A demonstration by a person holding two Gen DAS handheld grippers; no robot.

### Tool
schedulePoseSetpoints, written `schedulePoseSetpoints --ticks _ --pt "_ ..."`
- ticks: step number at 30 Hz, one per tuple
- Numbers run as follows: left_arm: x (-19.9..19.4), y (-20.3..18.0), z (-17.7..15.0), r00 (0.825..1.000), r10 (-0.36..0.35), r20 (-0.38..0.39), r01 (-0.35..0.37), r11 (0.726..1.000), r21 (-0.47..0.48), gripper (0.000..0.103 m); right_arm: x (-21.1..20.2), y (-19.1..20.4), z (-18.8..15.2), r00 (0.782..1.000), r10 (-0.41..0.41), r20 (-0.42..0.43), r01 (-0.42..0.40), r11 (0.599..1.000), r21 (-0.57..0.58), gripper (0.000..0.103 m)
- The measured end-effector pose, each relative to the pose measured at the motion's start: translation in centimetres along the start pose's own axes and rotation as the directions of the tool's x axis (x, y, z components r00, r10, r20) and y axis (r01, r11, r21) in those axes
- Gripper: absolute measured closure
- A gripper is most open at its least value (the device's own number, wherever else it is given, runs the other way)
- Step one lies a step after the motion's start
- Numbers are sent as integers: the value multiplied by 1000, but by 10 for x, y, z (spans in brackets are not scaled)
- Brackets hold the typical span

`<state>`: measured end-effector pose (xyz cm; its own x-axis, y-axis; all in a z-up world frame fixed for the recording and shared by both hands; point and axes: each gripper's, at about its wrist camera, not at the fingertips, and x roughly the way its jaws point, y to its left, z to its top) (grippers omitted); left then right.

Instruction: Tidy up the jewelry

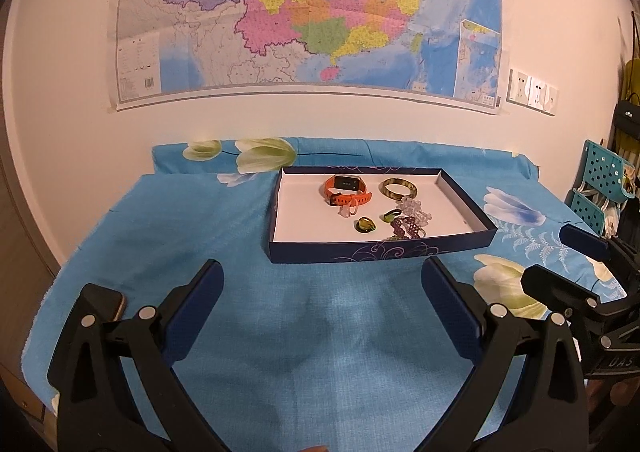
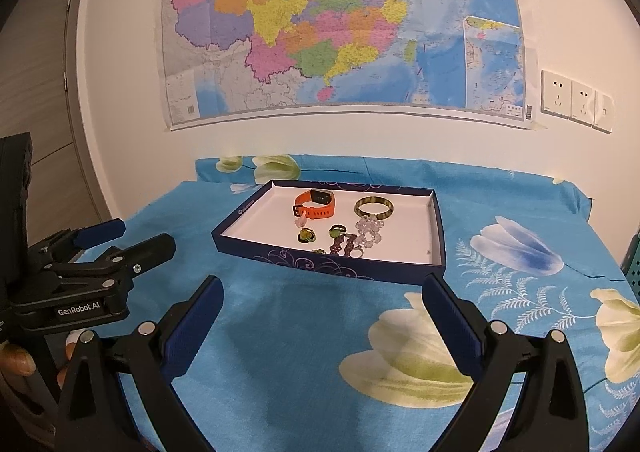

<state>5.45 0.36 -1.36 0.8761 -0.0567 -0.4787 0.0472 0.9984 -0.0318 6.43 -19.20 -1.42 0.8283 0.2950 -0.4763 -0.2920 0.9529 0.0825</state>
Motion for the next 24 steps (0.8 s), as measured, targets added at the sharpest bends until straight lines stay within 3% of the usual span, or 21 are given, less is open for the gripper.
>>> schedulePoseSetpoints --ticks 24 --pt "-1 -2 1 1000 5 1 -5 1000 10 6 1 1 -2 1000 -1 0 1 1000 7 7"
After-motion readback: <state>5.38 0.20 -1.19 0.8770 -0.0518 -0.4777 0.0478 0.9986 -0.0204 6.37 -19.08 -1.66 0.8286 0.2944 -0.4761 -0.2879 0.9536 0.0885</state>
